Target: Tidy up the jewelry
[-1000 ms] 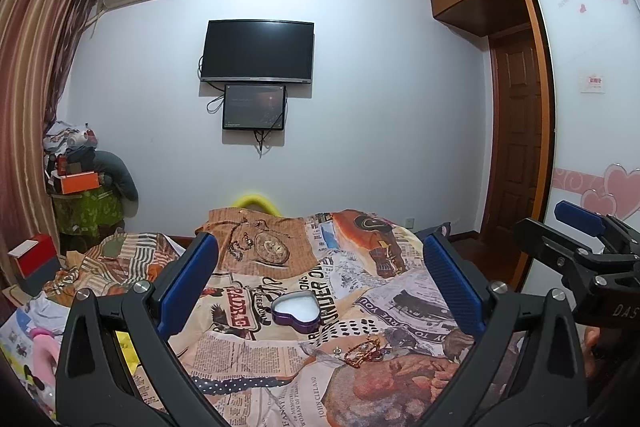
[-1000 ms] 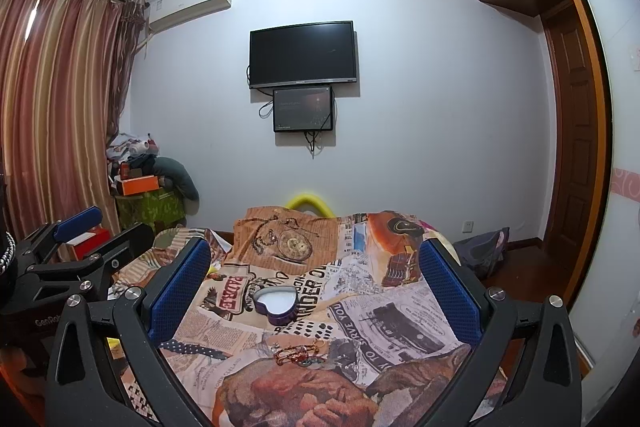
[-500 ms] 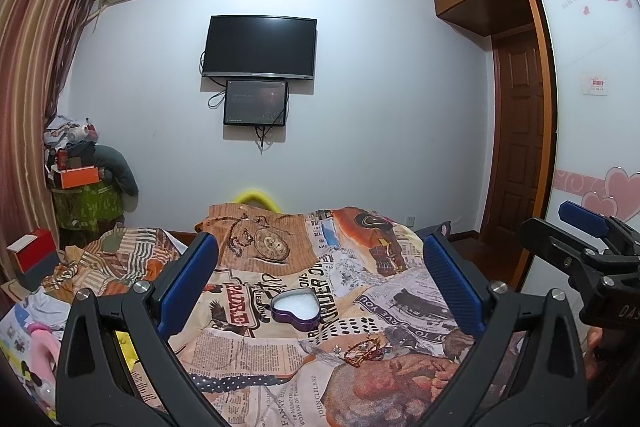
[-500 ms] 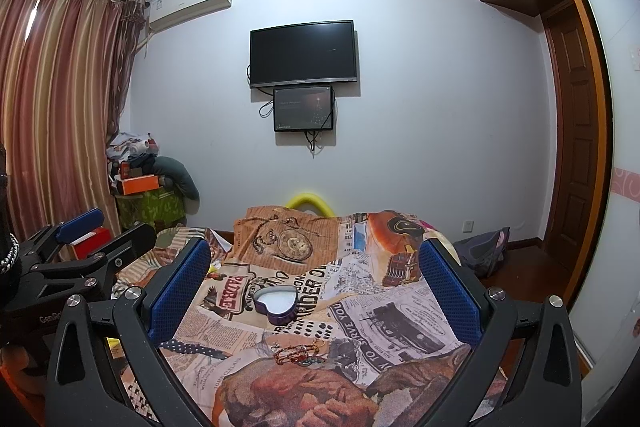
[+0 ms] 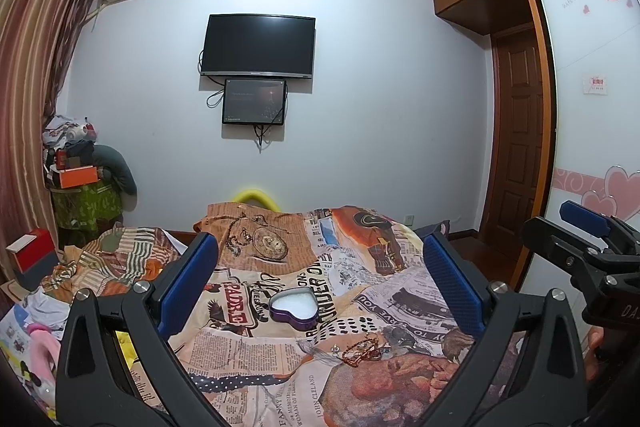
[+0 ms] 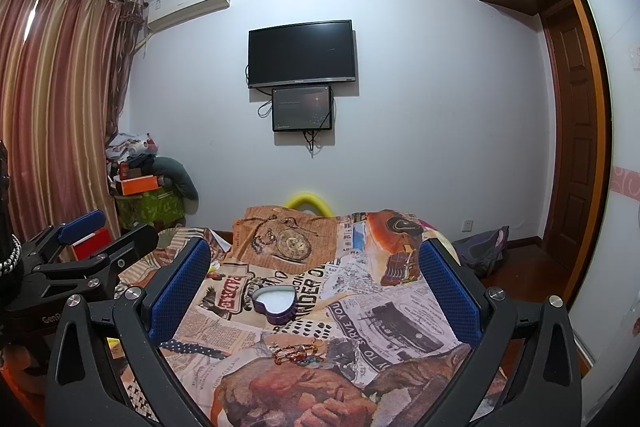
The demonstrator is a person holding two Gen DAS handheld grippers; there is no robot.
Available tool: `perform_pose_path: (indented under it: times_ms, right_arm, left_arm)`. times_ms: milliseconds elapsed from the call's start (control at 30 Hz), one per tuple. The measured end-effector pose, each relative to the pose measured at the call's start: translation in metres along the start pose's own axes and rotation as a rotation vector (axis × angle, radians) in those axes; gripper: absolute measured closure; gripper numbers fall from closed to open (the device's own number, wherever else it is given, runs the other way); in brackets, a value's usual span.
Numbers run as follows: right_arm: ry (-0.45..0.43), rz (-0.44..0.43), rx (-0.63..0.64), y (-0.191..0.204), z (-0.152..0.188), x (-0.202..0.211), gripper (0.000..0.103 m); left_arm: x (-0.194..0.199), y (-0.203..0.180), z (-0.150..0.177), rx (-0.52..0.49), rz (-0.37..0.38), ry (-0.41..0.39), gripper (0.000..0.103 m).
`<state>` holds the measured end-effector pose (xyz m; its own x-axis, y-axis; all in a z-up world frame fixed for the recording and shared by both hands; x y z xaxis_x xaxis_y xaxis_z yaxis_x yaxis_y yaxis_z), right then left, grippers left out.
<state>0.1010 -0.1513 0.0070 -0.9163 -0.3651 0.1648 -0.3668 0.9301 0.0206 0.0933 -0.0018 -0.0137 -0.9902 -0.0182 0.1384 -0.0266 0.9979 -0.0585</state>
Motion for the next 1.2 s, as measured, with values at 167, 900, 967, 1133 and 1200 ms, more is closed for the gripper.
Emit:
perform_pose_path:
  times_ms: [167, 900, 967, 1133, 1200]
  right_arm:
    - [0.000, 0.000, 0.000, 0.000, 0.000, 0.000, 0.000]
    - [0.042, 0.005, -0.018, -0.008, 0.013, -0.018, 0.000]
    - [0.056, 0.009, -0.022, -0.011, 0.018, -0.024, 0.000]
    - [0.114, 0.017, -0.039, -0.021, 0.034, -0.045, 0.000]
    - [0.147, 0.021, -0.048, -0.026, 0.044, -0.056, 0.000]
  left_arm:
    - [0.000, 0.000, 0.000, 0.000, -0.001, 0.000, 0.000]
    - [-0.028, 0.003, 0.018, 0.007, -0.008, 0.073, 0.000]
    - [-0.038, 0.005, 0.022, 0.012, -0.013, 0.097, 0.000]
    - [-0.071, 0.013, 0.043, 0.015, -0.028, 0.188, 0.000]
    - [-0.084, 0.015, 0.053, 0.011, -0.035, 0.229, 0.000]
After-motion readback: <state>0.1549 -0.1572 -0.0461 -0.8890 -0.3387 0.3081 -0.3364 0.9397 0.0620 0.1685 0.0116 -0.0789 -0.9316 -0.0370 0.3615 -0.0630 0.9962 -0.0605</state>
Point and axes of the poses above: each gripper's, at about its wrist camera, not at the fingertips, and x roughly against the way its jaws point, y to its left, z to its underside, the point moved 8 cm from there along -x, roughly the way its jaws point
